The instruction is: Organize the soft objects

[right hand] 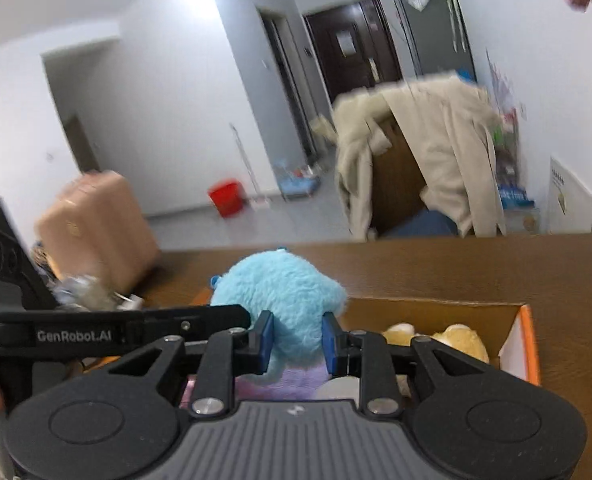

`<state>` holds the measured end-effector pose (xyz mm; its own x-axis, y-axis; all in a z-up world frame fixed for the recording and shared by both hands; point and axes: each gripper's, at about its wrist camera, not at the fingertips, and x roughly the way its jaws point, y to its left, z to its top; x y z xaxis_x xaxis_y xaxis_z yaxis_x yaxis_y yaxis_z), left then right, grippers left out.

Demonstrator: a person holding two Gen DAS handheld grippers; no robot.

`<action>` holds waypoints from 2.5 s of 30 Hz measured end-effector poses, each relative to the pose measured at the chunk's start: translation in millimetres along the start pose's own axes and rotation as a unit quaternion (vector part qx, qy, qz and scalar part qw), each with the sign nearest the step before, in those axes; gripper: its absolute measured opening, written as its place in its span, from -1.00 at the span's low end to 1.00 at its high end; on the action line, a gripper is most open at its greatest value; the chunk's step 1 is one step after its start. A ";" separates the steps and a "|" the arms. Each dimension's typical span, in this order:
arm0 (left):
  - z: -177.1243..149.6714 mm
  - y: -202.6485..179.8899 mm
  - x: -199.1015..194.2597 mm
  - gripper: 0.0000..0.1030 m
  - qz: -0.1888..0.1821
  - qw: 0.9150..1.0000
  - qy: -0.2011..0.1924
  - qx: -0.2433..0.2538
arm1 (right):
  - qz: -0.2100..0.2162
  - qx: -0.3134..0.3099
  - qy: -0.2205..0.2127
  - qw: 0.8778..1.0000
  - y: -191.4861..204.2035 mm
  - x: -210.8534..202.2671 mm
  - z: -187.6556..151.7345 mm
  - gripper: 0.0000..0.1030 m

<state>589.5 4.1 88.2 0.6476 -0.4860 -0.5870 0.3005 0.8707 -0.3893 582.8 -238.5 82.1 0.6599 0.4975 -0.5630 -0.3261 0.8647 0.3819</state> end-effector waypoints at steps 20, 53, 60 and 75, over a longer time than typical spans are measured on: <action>1.8 -26.0 -37.9 0.19 0.067 0.996 0.038 0.034 | -0.047 0.010 0.029 0.998 -3.6 -39.5 5.0 -0.45; -300.8 -110.8 -277.1 1.00 0.139 0.977 -0.161 0.000 | -0.081 -0.110 -0.163 0.977 37.6 -288.3 -263.0 0.72; -323.1 -98.7 -264.2 1.00 0.173 0.975 -0.135 0.025 | -0.062 -0.020 -0.138 0.988 32.1 -294.5 -326.0 0.72; -275.0 -52.5 -212.6 1.00 0.189 0.975 -0.115 -0.037 | -0.051 -0.029 -0.093 0.994 44.4 -232.1 -274.9 0.72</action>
<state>243.4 40.9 38.1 0.8442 -0.0937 -0.5277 -0.0358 0.9725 -0.2300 229.0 -296.7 28.3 0.8041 0.3898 -0.4489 -0.2852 0.9154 0.2840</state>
